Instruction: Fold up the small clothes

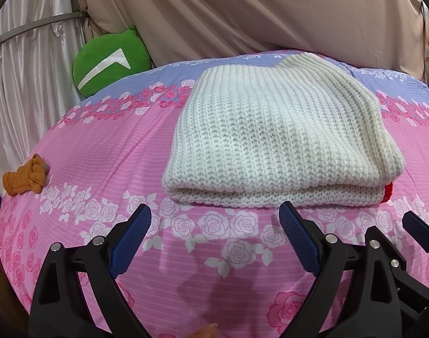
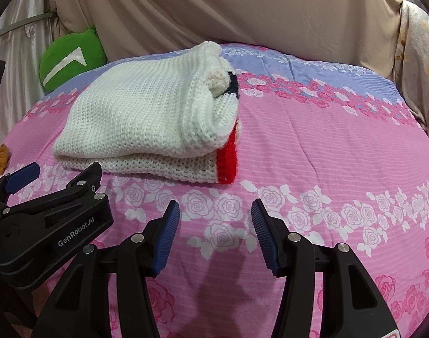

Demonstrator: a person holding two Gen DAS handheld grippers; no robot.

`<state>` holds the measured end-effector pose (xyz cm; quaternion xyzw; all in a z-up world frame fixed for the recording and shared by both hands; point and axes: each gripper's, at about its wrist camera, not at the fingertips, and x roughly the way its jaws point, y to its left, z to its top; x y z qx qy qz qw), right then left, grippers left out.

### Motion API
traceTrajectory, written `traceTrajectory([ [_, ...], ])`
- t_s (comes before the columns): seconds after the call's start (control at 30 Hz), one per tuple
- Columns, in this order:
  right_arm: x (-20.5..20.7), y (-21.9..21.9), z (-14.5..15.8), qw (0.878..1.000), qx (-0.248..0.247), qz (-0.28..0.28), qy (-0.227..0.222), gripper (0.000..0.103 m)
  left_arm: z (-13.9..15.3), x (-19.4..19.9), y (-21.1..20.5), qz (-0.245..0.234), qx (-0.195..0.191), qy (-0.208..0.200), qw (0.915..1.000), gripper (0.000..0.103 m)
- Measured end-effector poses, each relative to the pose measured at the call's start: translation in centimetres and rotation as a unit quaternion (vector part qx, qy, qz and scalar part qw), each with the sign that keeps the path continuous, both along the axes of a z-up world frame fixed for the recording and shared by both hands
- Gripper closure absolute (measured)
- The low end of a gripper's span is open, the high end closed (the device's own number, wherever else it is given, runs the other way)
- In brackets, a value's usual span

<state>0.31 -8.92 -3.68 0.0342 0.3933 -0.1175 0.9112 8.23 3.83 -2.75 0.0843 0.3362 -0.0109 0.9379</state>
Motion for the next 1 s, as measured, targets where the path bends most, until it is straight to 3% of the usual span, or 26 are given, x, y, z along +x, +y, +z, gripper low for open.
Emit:
traceTrajectory([
  [0.43, 0.3, 0.68, -0.13, 1.0, -0.011, 0.014, 0.007, 0.05, 0.21, -0.34, -0.41, -0.022, -0.005, -0.007, 0.9997, 0.013],
  [1.0, 0.2, 0.23, -0.15, 1.0, -0.004, 0.002, 0.005, 0.05, 0.17, -0.33, -0.25, -0.003, 0.005, -0.013, 0.9999, 0.013],
])
